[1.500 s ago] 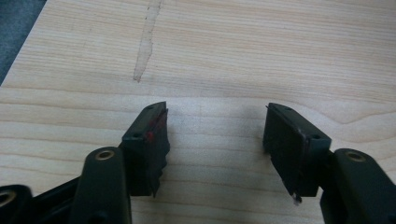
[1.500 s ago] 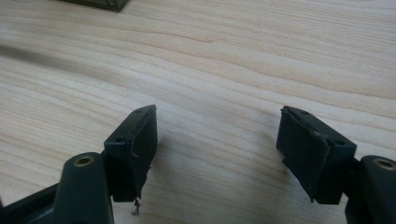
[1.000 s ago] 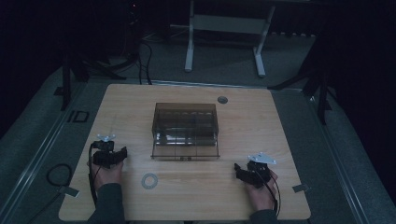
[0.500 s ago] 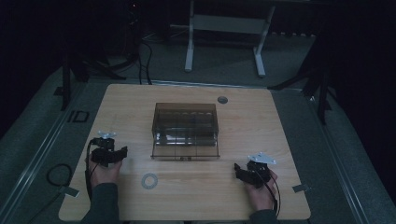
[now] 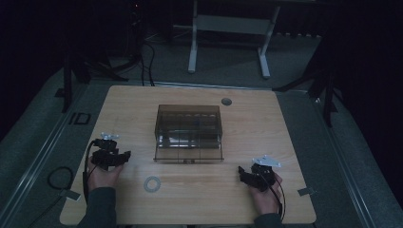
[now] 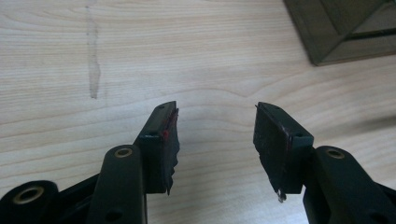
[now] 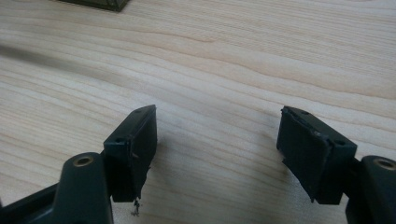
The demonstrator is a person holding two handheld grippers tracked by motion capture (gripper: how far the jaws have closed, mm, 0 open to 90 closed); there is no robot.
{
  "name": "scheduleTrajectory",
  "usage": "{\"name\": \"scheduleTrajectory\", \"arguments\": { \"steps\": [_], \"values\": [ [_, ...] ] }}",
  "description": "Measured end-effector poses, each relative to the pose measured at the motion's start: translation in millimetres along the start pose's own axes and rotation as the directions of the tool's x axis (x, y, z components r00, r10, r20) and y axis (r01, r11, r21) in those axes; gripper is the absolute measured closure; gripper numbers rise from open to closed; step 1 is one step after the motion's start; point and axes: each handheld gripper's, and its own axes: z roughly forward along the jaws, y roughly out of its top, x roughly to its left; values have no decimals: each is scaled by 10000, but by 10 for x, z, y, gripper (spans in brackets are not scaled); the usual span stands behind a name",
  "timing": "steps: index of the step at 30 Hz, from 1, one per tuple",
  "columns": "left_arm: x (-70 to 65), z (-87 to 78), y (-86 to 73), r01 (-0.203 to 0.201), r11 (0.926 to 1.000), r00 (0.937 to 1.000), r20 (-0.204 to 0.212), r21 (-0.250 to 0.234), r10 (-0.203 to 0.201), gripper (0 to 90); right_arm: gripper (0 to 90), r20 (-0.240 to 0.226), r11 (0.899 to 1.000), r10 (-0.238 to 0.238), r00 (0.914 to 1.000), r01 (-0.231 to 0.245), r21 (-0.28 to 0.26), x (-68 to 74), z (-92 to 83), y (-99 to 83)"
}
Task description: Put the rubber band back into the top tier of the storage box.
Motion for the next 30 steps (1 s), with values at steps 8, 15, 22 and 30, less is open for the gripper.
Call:
{"name": "scheduleTrajectory", "arguments": {
  "steps": [8, 15, 22, 30],
  "values": [
    [-36, -52, 18, -346, 9990, 9993, 163, 290, 342, 497, 287, 3, 10000, 6, 10000, -6, 14, 4, -1, -1],
    [-96, -75, 36, -678, 9960, 9971, 372, 573, 657, 502, 287, 1, 10000, -20, 10000, 20, 7, 4, -1, -1],
    [-142, -109, 62, -1016, 9927, 9936, 562, 655, 980, 507, 287, -7, 10000, -31, 10000, 31, 10, 4, -1, -1],
    [-196, -139, 85, -1310, 9885, 9893, 745, 760, 1254, 520, 287, -9, 10000, -32, 10000, 32, 10, 4, -1, -1]
  ]
}}
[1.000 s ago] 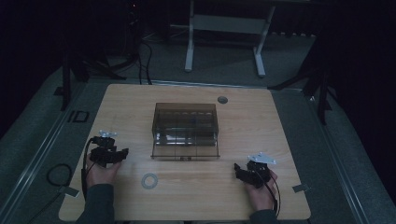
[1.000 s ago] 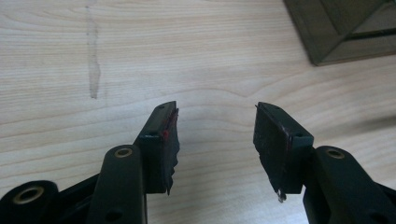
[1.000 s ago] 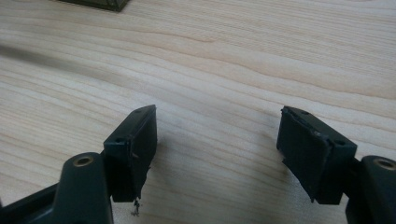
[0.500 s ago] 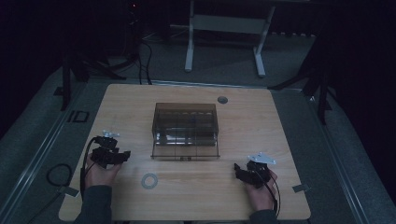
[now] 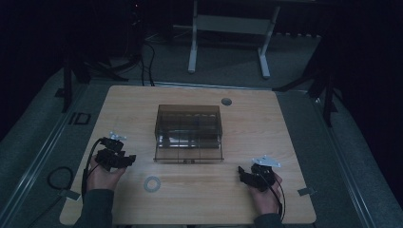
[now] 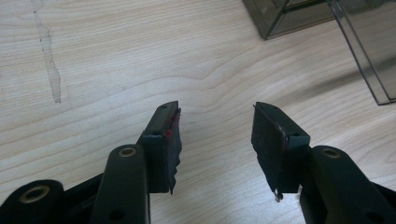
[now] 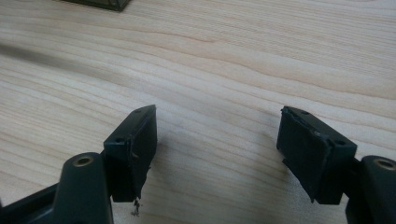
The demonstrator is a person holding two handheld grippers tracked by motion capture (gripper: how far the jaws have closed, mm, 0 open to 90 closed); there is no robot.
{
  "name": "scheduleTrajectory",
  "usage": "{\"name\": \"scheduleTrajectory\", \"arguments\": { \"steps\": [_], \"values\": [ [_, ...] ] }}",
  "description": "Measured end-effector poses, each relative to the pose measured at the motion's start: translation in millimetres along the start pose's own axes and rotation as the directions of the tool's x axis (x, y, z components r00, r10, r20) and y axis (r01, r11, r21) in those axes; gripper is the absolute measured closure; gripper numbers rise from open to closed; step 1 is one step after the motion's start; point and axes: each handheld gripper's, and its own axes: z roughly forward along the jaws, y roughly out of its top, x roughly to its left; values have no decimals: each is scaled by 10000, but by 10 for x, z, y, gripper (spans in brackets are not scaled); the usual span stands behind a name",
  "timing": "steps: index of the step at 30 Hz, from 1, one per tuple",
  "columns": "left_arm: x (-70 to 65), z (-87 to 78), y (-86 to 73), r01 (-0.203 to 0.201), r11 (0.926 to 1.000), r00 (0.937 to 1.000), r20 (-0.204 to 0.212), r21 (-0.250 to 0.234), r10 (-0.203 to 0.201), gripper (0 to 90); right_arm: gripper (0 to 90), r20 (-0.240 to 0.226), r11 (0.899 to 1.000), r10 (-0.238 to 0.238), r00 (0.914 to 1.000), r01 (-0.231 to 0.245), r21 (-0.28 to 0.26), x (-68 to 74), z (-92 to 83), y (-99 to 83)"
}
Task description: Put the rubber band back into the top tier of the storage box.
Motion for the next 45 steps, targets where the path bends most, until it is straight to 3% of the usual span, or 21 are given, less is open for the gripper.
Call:
{"name": "scheduleTrajectory", "arguments": {
  "steps": [9, 25, 39, 45],
  "values": [
    [-56, -4, 26, -454, 9985, 9988, 193, 293, 449, 523, 287, -2, 10000, -15, 10000, 15, -6, -1, 0, 0],
    [-127, 20, 42, -731, 9951, 9944, 816, 659, 677, 535, 287, -3, 10000, -1, 10000, 1, -1, 0, 0, 0],
    [-220, 73, 56, -1224, 9867, 9884, 1031, 1072, 1114, 548, 287, -4, 10000, 1, 10000, -1, 1, 0, 0, 0],
    [-247, 87, 44, -1243, 9857, 9877, 1095, 1142, 1119, 548, 287, -4, 10000, -2, 10000, 2, 0, 0, 0, 0]
  ]
}}
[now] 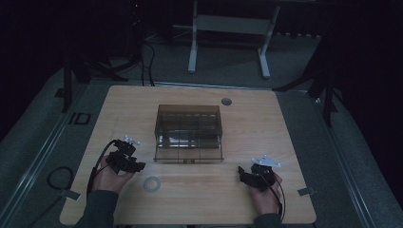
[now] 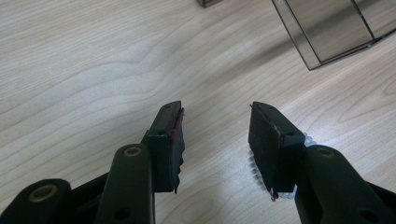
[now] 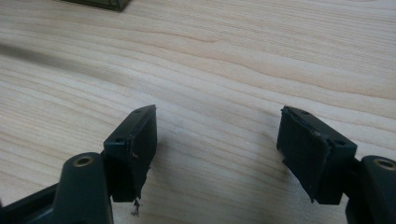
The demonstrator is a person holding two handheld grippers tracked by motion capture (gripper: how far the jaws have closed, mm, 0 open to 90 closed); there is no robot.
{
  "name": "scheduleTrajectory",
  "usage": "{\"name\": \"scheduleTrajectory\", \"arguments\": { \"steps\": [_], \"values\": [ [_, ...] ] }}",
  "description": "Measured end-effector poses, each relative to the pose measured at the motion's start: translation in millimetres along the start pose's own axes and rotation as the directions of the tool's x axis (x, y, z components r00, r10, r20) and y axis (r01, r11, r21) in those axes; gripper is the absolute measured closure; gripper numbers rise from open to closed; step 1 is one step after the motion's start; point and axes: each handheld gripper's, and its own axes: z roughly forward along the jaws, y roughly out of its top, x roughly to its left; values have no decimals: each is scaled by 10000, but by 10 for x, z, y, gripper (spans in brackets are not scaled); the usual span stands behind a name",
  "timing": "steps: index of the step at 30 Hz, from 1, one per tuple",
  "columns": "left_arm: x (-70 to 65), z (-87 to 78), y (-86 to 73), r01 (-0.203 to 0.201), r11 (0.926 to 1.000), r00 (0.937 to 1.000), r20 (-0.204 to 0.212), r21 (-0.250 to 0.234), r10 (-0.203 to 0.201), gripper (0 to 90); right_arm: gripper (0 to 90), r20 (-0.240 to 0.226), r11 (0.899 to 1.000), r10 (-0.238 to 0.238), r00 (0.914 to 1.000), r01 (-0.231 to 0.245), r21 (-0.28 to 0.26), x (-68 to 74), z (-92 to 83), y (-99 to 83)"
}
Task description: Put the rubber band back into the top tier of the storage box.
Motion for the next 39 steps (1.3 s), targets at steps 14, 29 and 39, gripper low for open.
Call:
{"name": "scheduleTrajectory", "arguments": {
  "steps": [14, 29, 39],
  "values": [
    [-31, 41, -12, -119, 9997, 9998, 163, 209, 116, 555, 287, 2, 10000, -13, 10000, 13, -7, -1, 0, 0],
    [-57, 84, -30, -350, 9977, 9989, 345, 578, 330, 565, 287, 1, 10000, -2, 10000, 2, -2, 0, 0, 0],
    [-100, 136, -36, -385, 9955, 9981, 503, 866, 342, 571, 287, 18, 10000, -12, 10000, 12, -28, -1, 2, 1]
  ]
}}
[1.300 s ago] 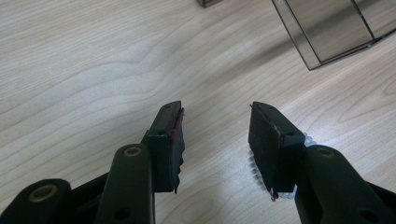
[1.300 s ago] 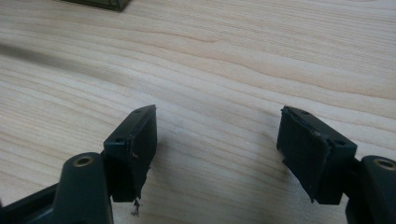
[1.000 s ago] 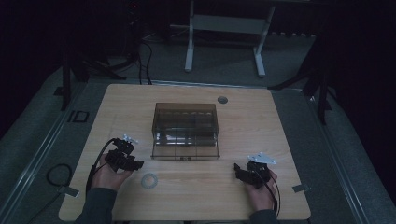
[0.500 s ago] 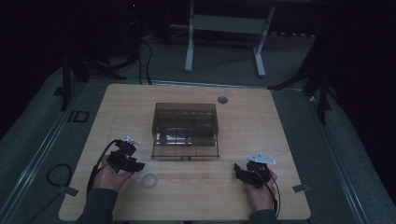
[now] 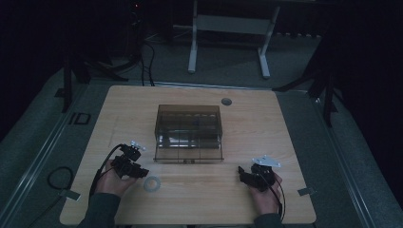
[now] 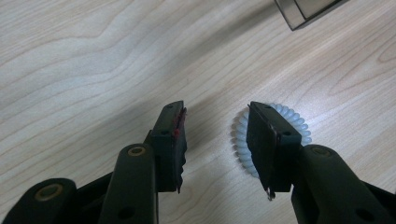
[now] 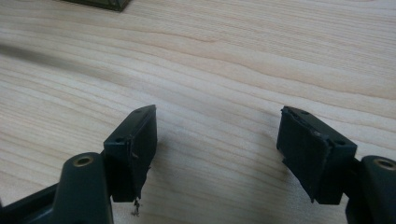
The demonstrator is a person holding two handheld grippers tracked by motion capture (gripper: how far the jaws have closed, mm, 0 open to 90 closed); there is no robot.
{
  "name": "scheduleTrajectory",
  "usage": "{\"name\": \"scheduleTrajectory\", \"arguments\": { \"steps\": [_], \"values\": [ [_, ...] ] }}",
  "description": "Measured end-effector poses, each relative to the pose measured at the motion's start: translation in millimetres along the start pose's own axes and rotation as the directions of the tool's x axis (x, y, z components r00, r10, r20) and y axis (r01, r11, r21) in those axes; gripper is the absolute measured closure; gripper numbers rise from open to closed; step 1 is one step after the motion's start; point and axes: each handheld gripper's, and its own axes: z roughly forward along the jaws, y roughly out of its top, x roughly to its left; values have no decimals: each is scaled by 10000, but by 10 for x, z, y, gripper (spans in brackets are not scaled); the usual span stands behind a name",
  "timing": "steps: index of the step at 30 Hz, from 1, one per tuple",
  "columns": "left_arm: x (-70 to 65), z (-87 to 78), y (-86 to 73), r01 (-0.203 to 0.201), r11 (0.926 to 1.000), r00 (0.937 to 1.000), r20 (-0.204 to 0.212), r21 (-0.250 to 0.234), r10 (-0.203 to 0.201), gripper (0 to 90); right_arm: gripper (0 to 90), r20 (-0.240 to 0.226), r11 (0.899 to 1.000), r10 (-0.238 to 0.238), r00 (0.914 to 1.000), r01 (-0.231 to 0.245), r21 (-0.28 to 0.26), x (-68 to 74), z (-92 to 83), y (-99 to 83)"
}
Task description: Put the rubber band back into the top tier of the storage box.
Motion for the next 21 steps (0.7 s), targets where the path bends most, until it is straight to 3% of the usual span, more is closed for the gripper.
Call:
{"name": "scheduleTrajectory", "arguments": {
  "steps": [21],
  "values": [
    [-145, 100, -13, -518, 9969, 9982, 330, 590, 499, 660, 287, -3, 10000, 5, 10000, -5, 5, 1, 0, 0]
  ]
}}
